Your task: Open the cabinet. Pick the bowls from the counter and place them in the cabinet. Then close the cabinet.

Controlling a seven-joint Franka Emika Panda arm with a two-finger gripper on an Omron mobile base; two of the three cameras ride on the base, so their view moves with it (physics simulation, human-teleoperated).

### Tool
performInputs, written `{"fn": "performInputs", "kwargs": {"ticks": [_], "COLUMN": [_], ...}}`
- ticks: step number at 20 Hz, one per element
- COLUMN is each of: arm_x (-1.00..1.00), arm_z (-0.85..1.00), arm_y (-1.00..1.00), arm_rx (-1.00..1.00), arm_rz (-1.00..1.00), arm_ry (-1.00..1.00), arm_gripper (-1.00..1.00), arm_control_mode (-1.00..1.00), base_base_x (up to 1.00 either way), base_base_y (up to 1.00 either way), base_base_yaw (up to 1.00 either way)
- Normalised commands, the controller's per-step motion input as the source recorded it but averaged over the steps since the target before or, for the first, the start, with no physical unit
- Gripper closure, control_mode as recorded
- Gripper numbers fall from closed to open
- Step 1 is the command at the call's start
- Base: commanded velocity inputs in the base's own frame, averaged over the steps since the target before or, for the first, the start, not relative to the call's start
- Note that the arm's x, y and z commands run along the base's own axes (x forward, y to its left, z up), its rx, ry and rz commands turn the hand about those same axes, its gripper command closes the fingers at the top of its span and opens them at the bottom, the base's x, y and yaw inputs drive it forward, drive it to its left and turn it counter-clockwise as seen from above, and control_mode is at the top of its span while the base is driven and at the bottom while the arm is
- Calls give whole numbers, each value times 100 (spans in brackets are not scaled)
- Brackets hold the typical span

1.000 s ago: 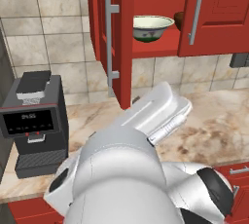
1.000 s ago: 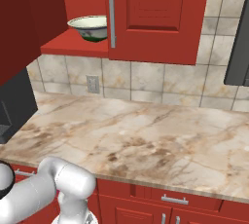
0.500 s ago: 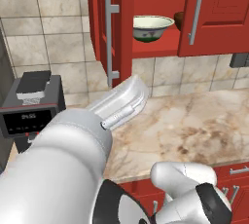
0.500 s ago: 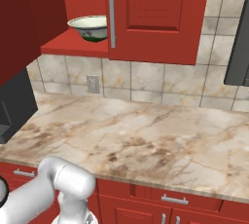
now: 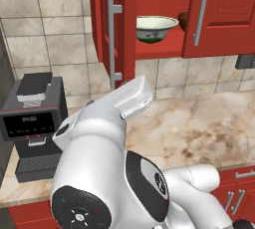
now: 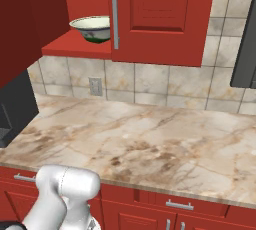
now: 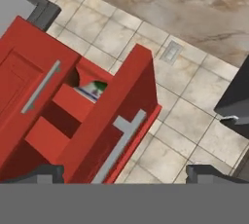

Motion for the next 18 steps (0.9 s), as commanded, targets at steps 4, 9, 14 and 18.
{"fn": "performInputs", "kwargs": {"ticks": [4,9,14,18], "arm_x": [100,100,99,100], "arm_z": [-22,-17,-3,-1], "arm_y": [-27,-22,0,-46], "arm_rx": [1,2,0,2], "arm_rz": [16,14,1,0], "arm_ry": [-5,0,0,0], "arm_gripper": [-100,-100,-100,-100], "arm_control_mode": [-100,-100,-100,-100], "base_base_x": [0,0,0,0], "base_base_y": [0,0,0,0], "base_base_yaw": [0,0,0,0]}}
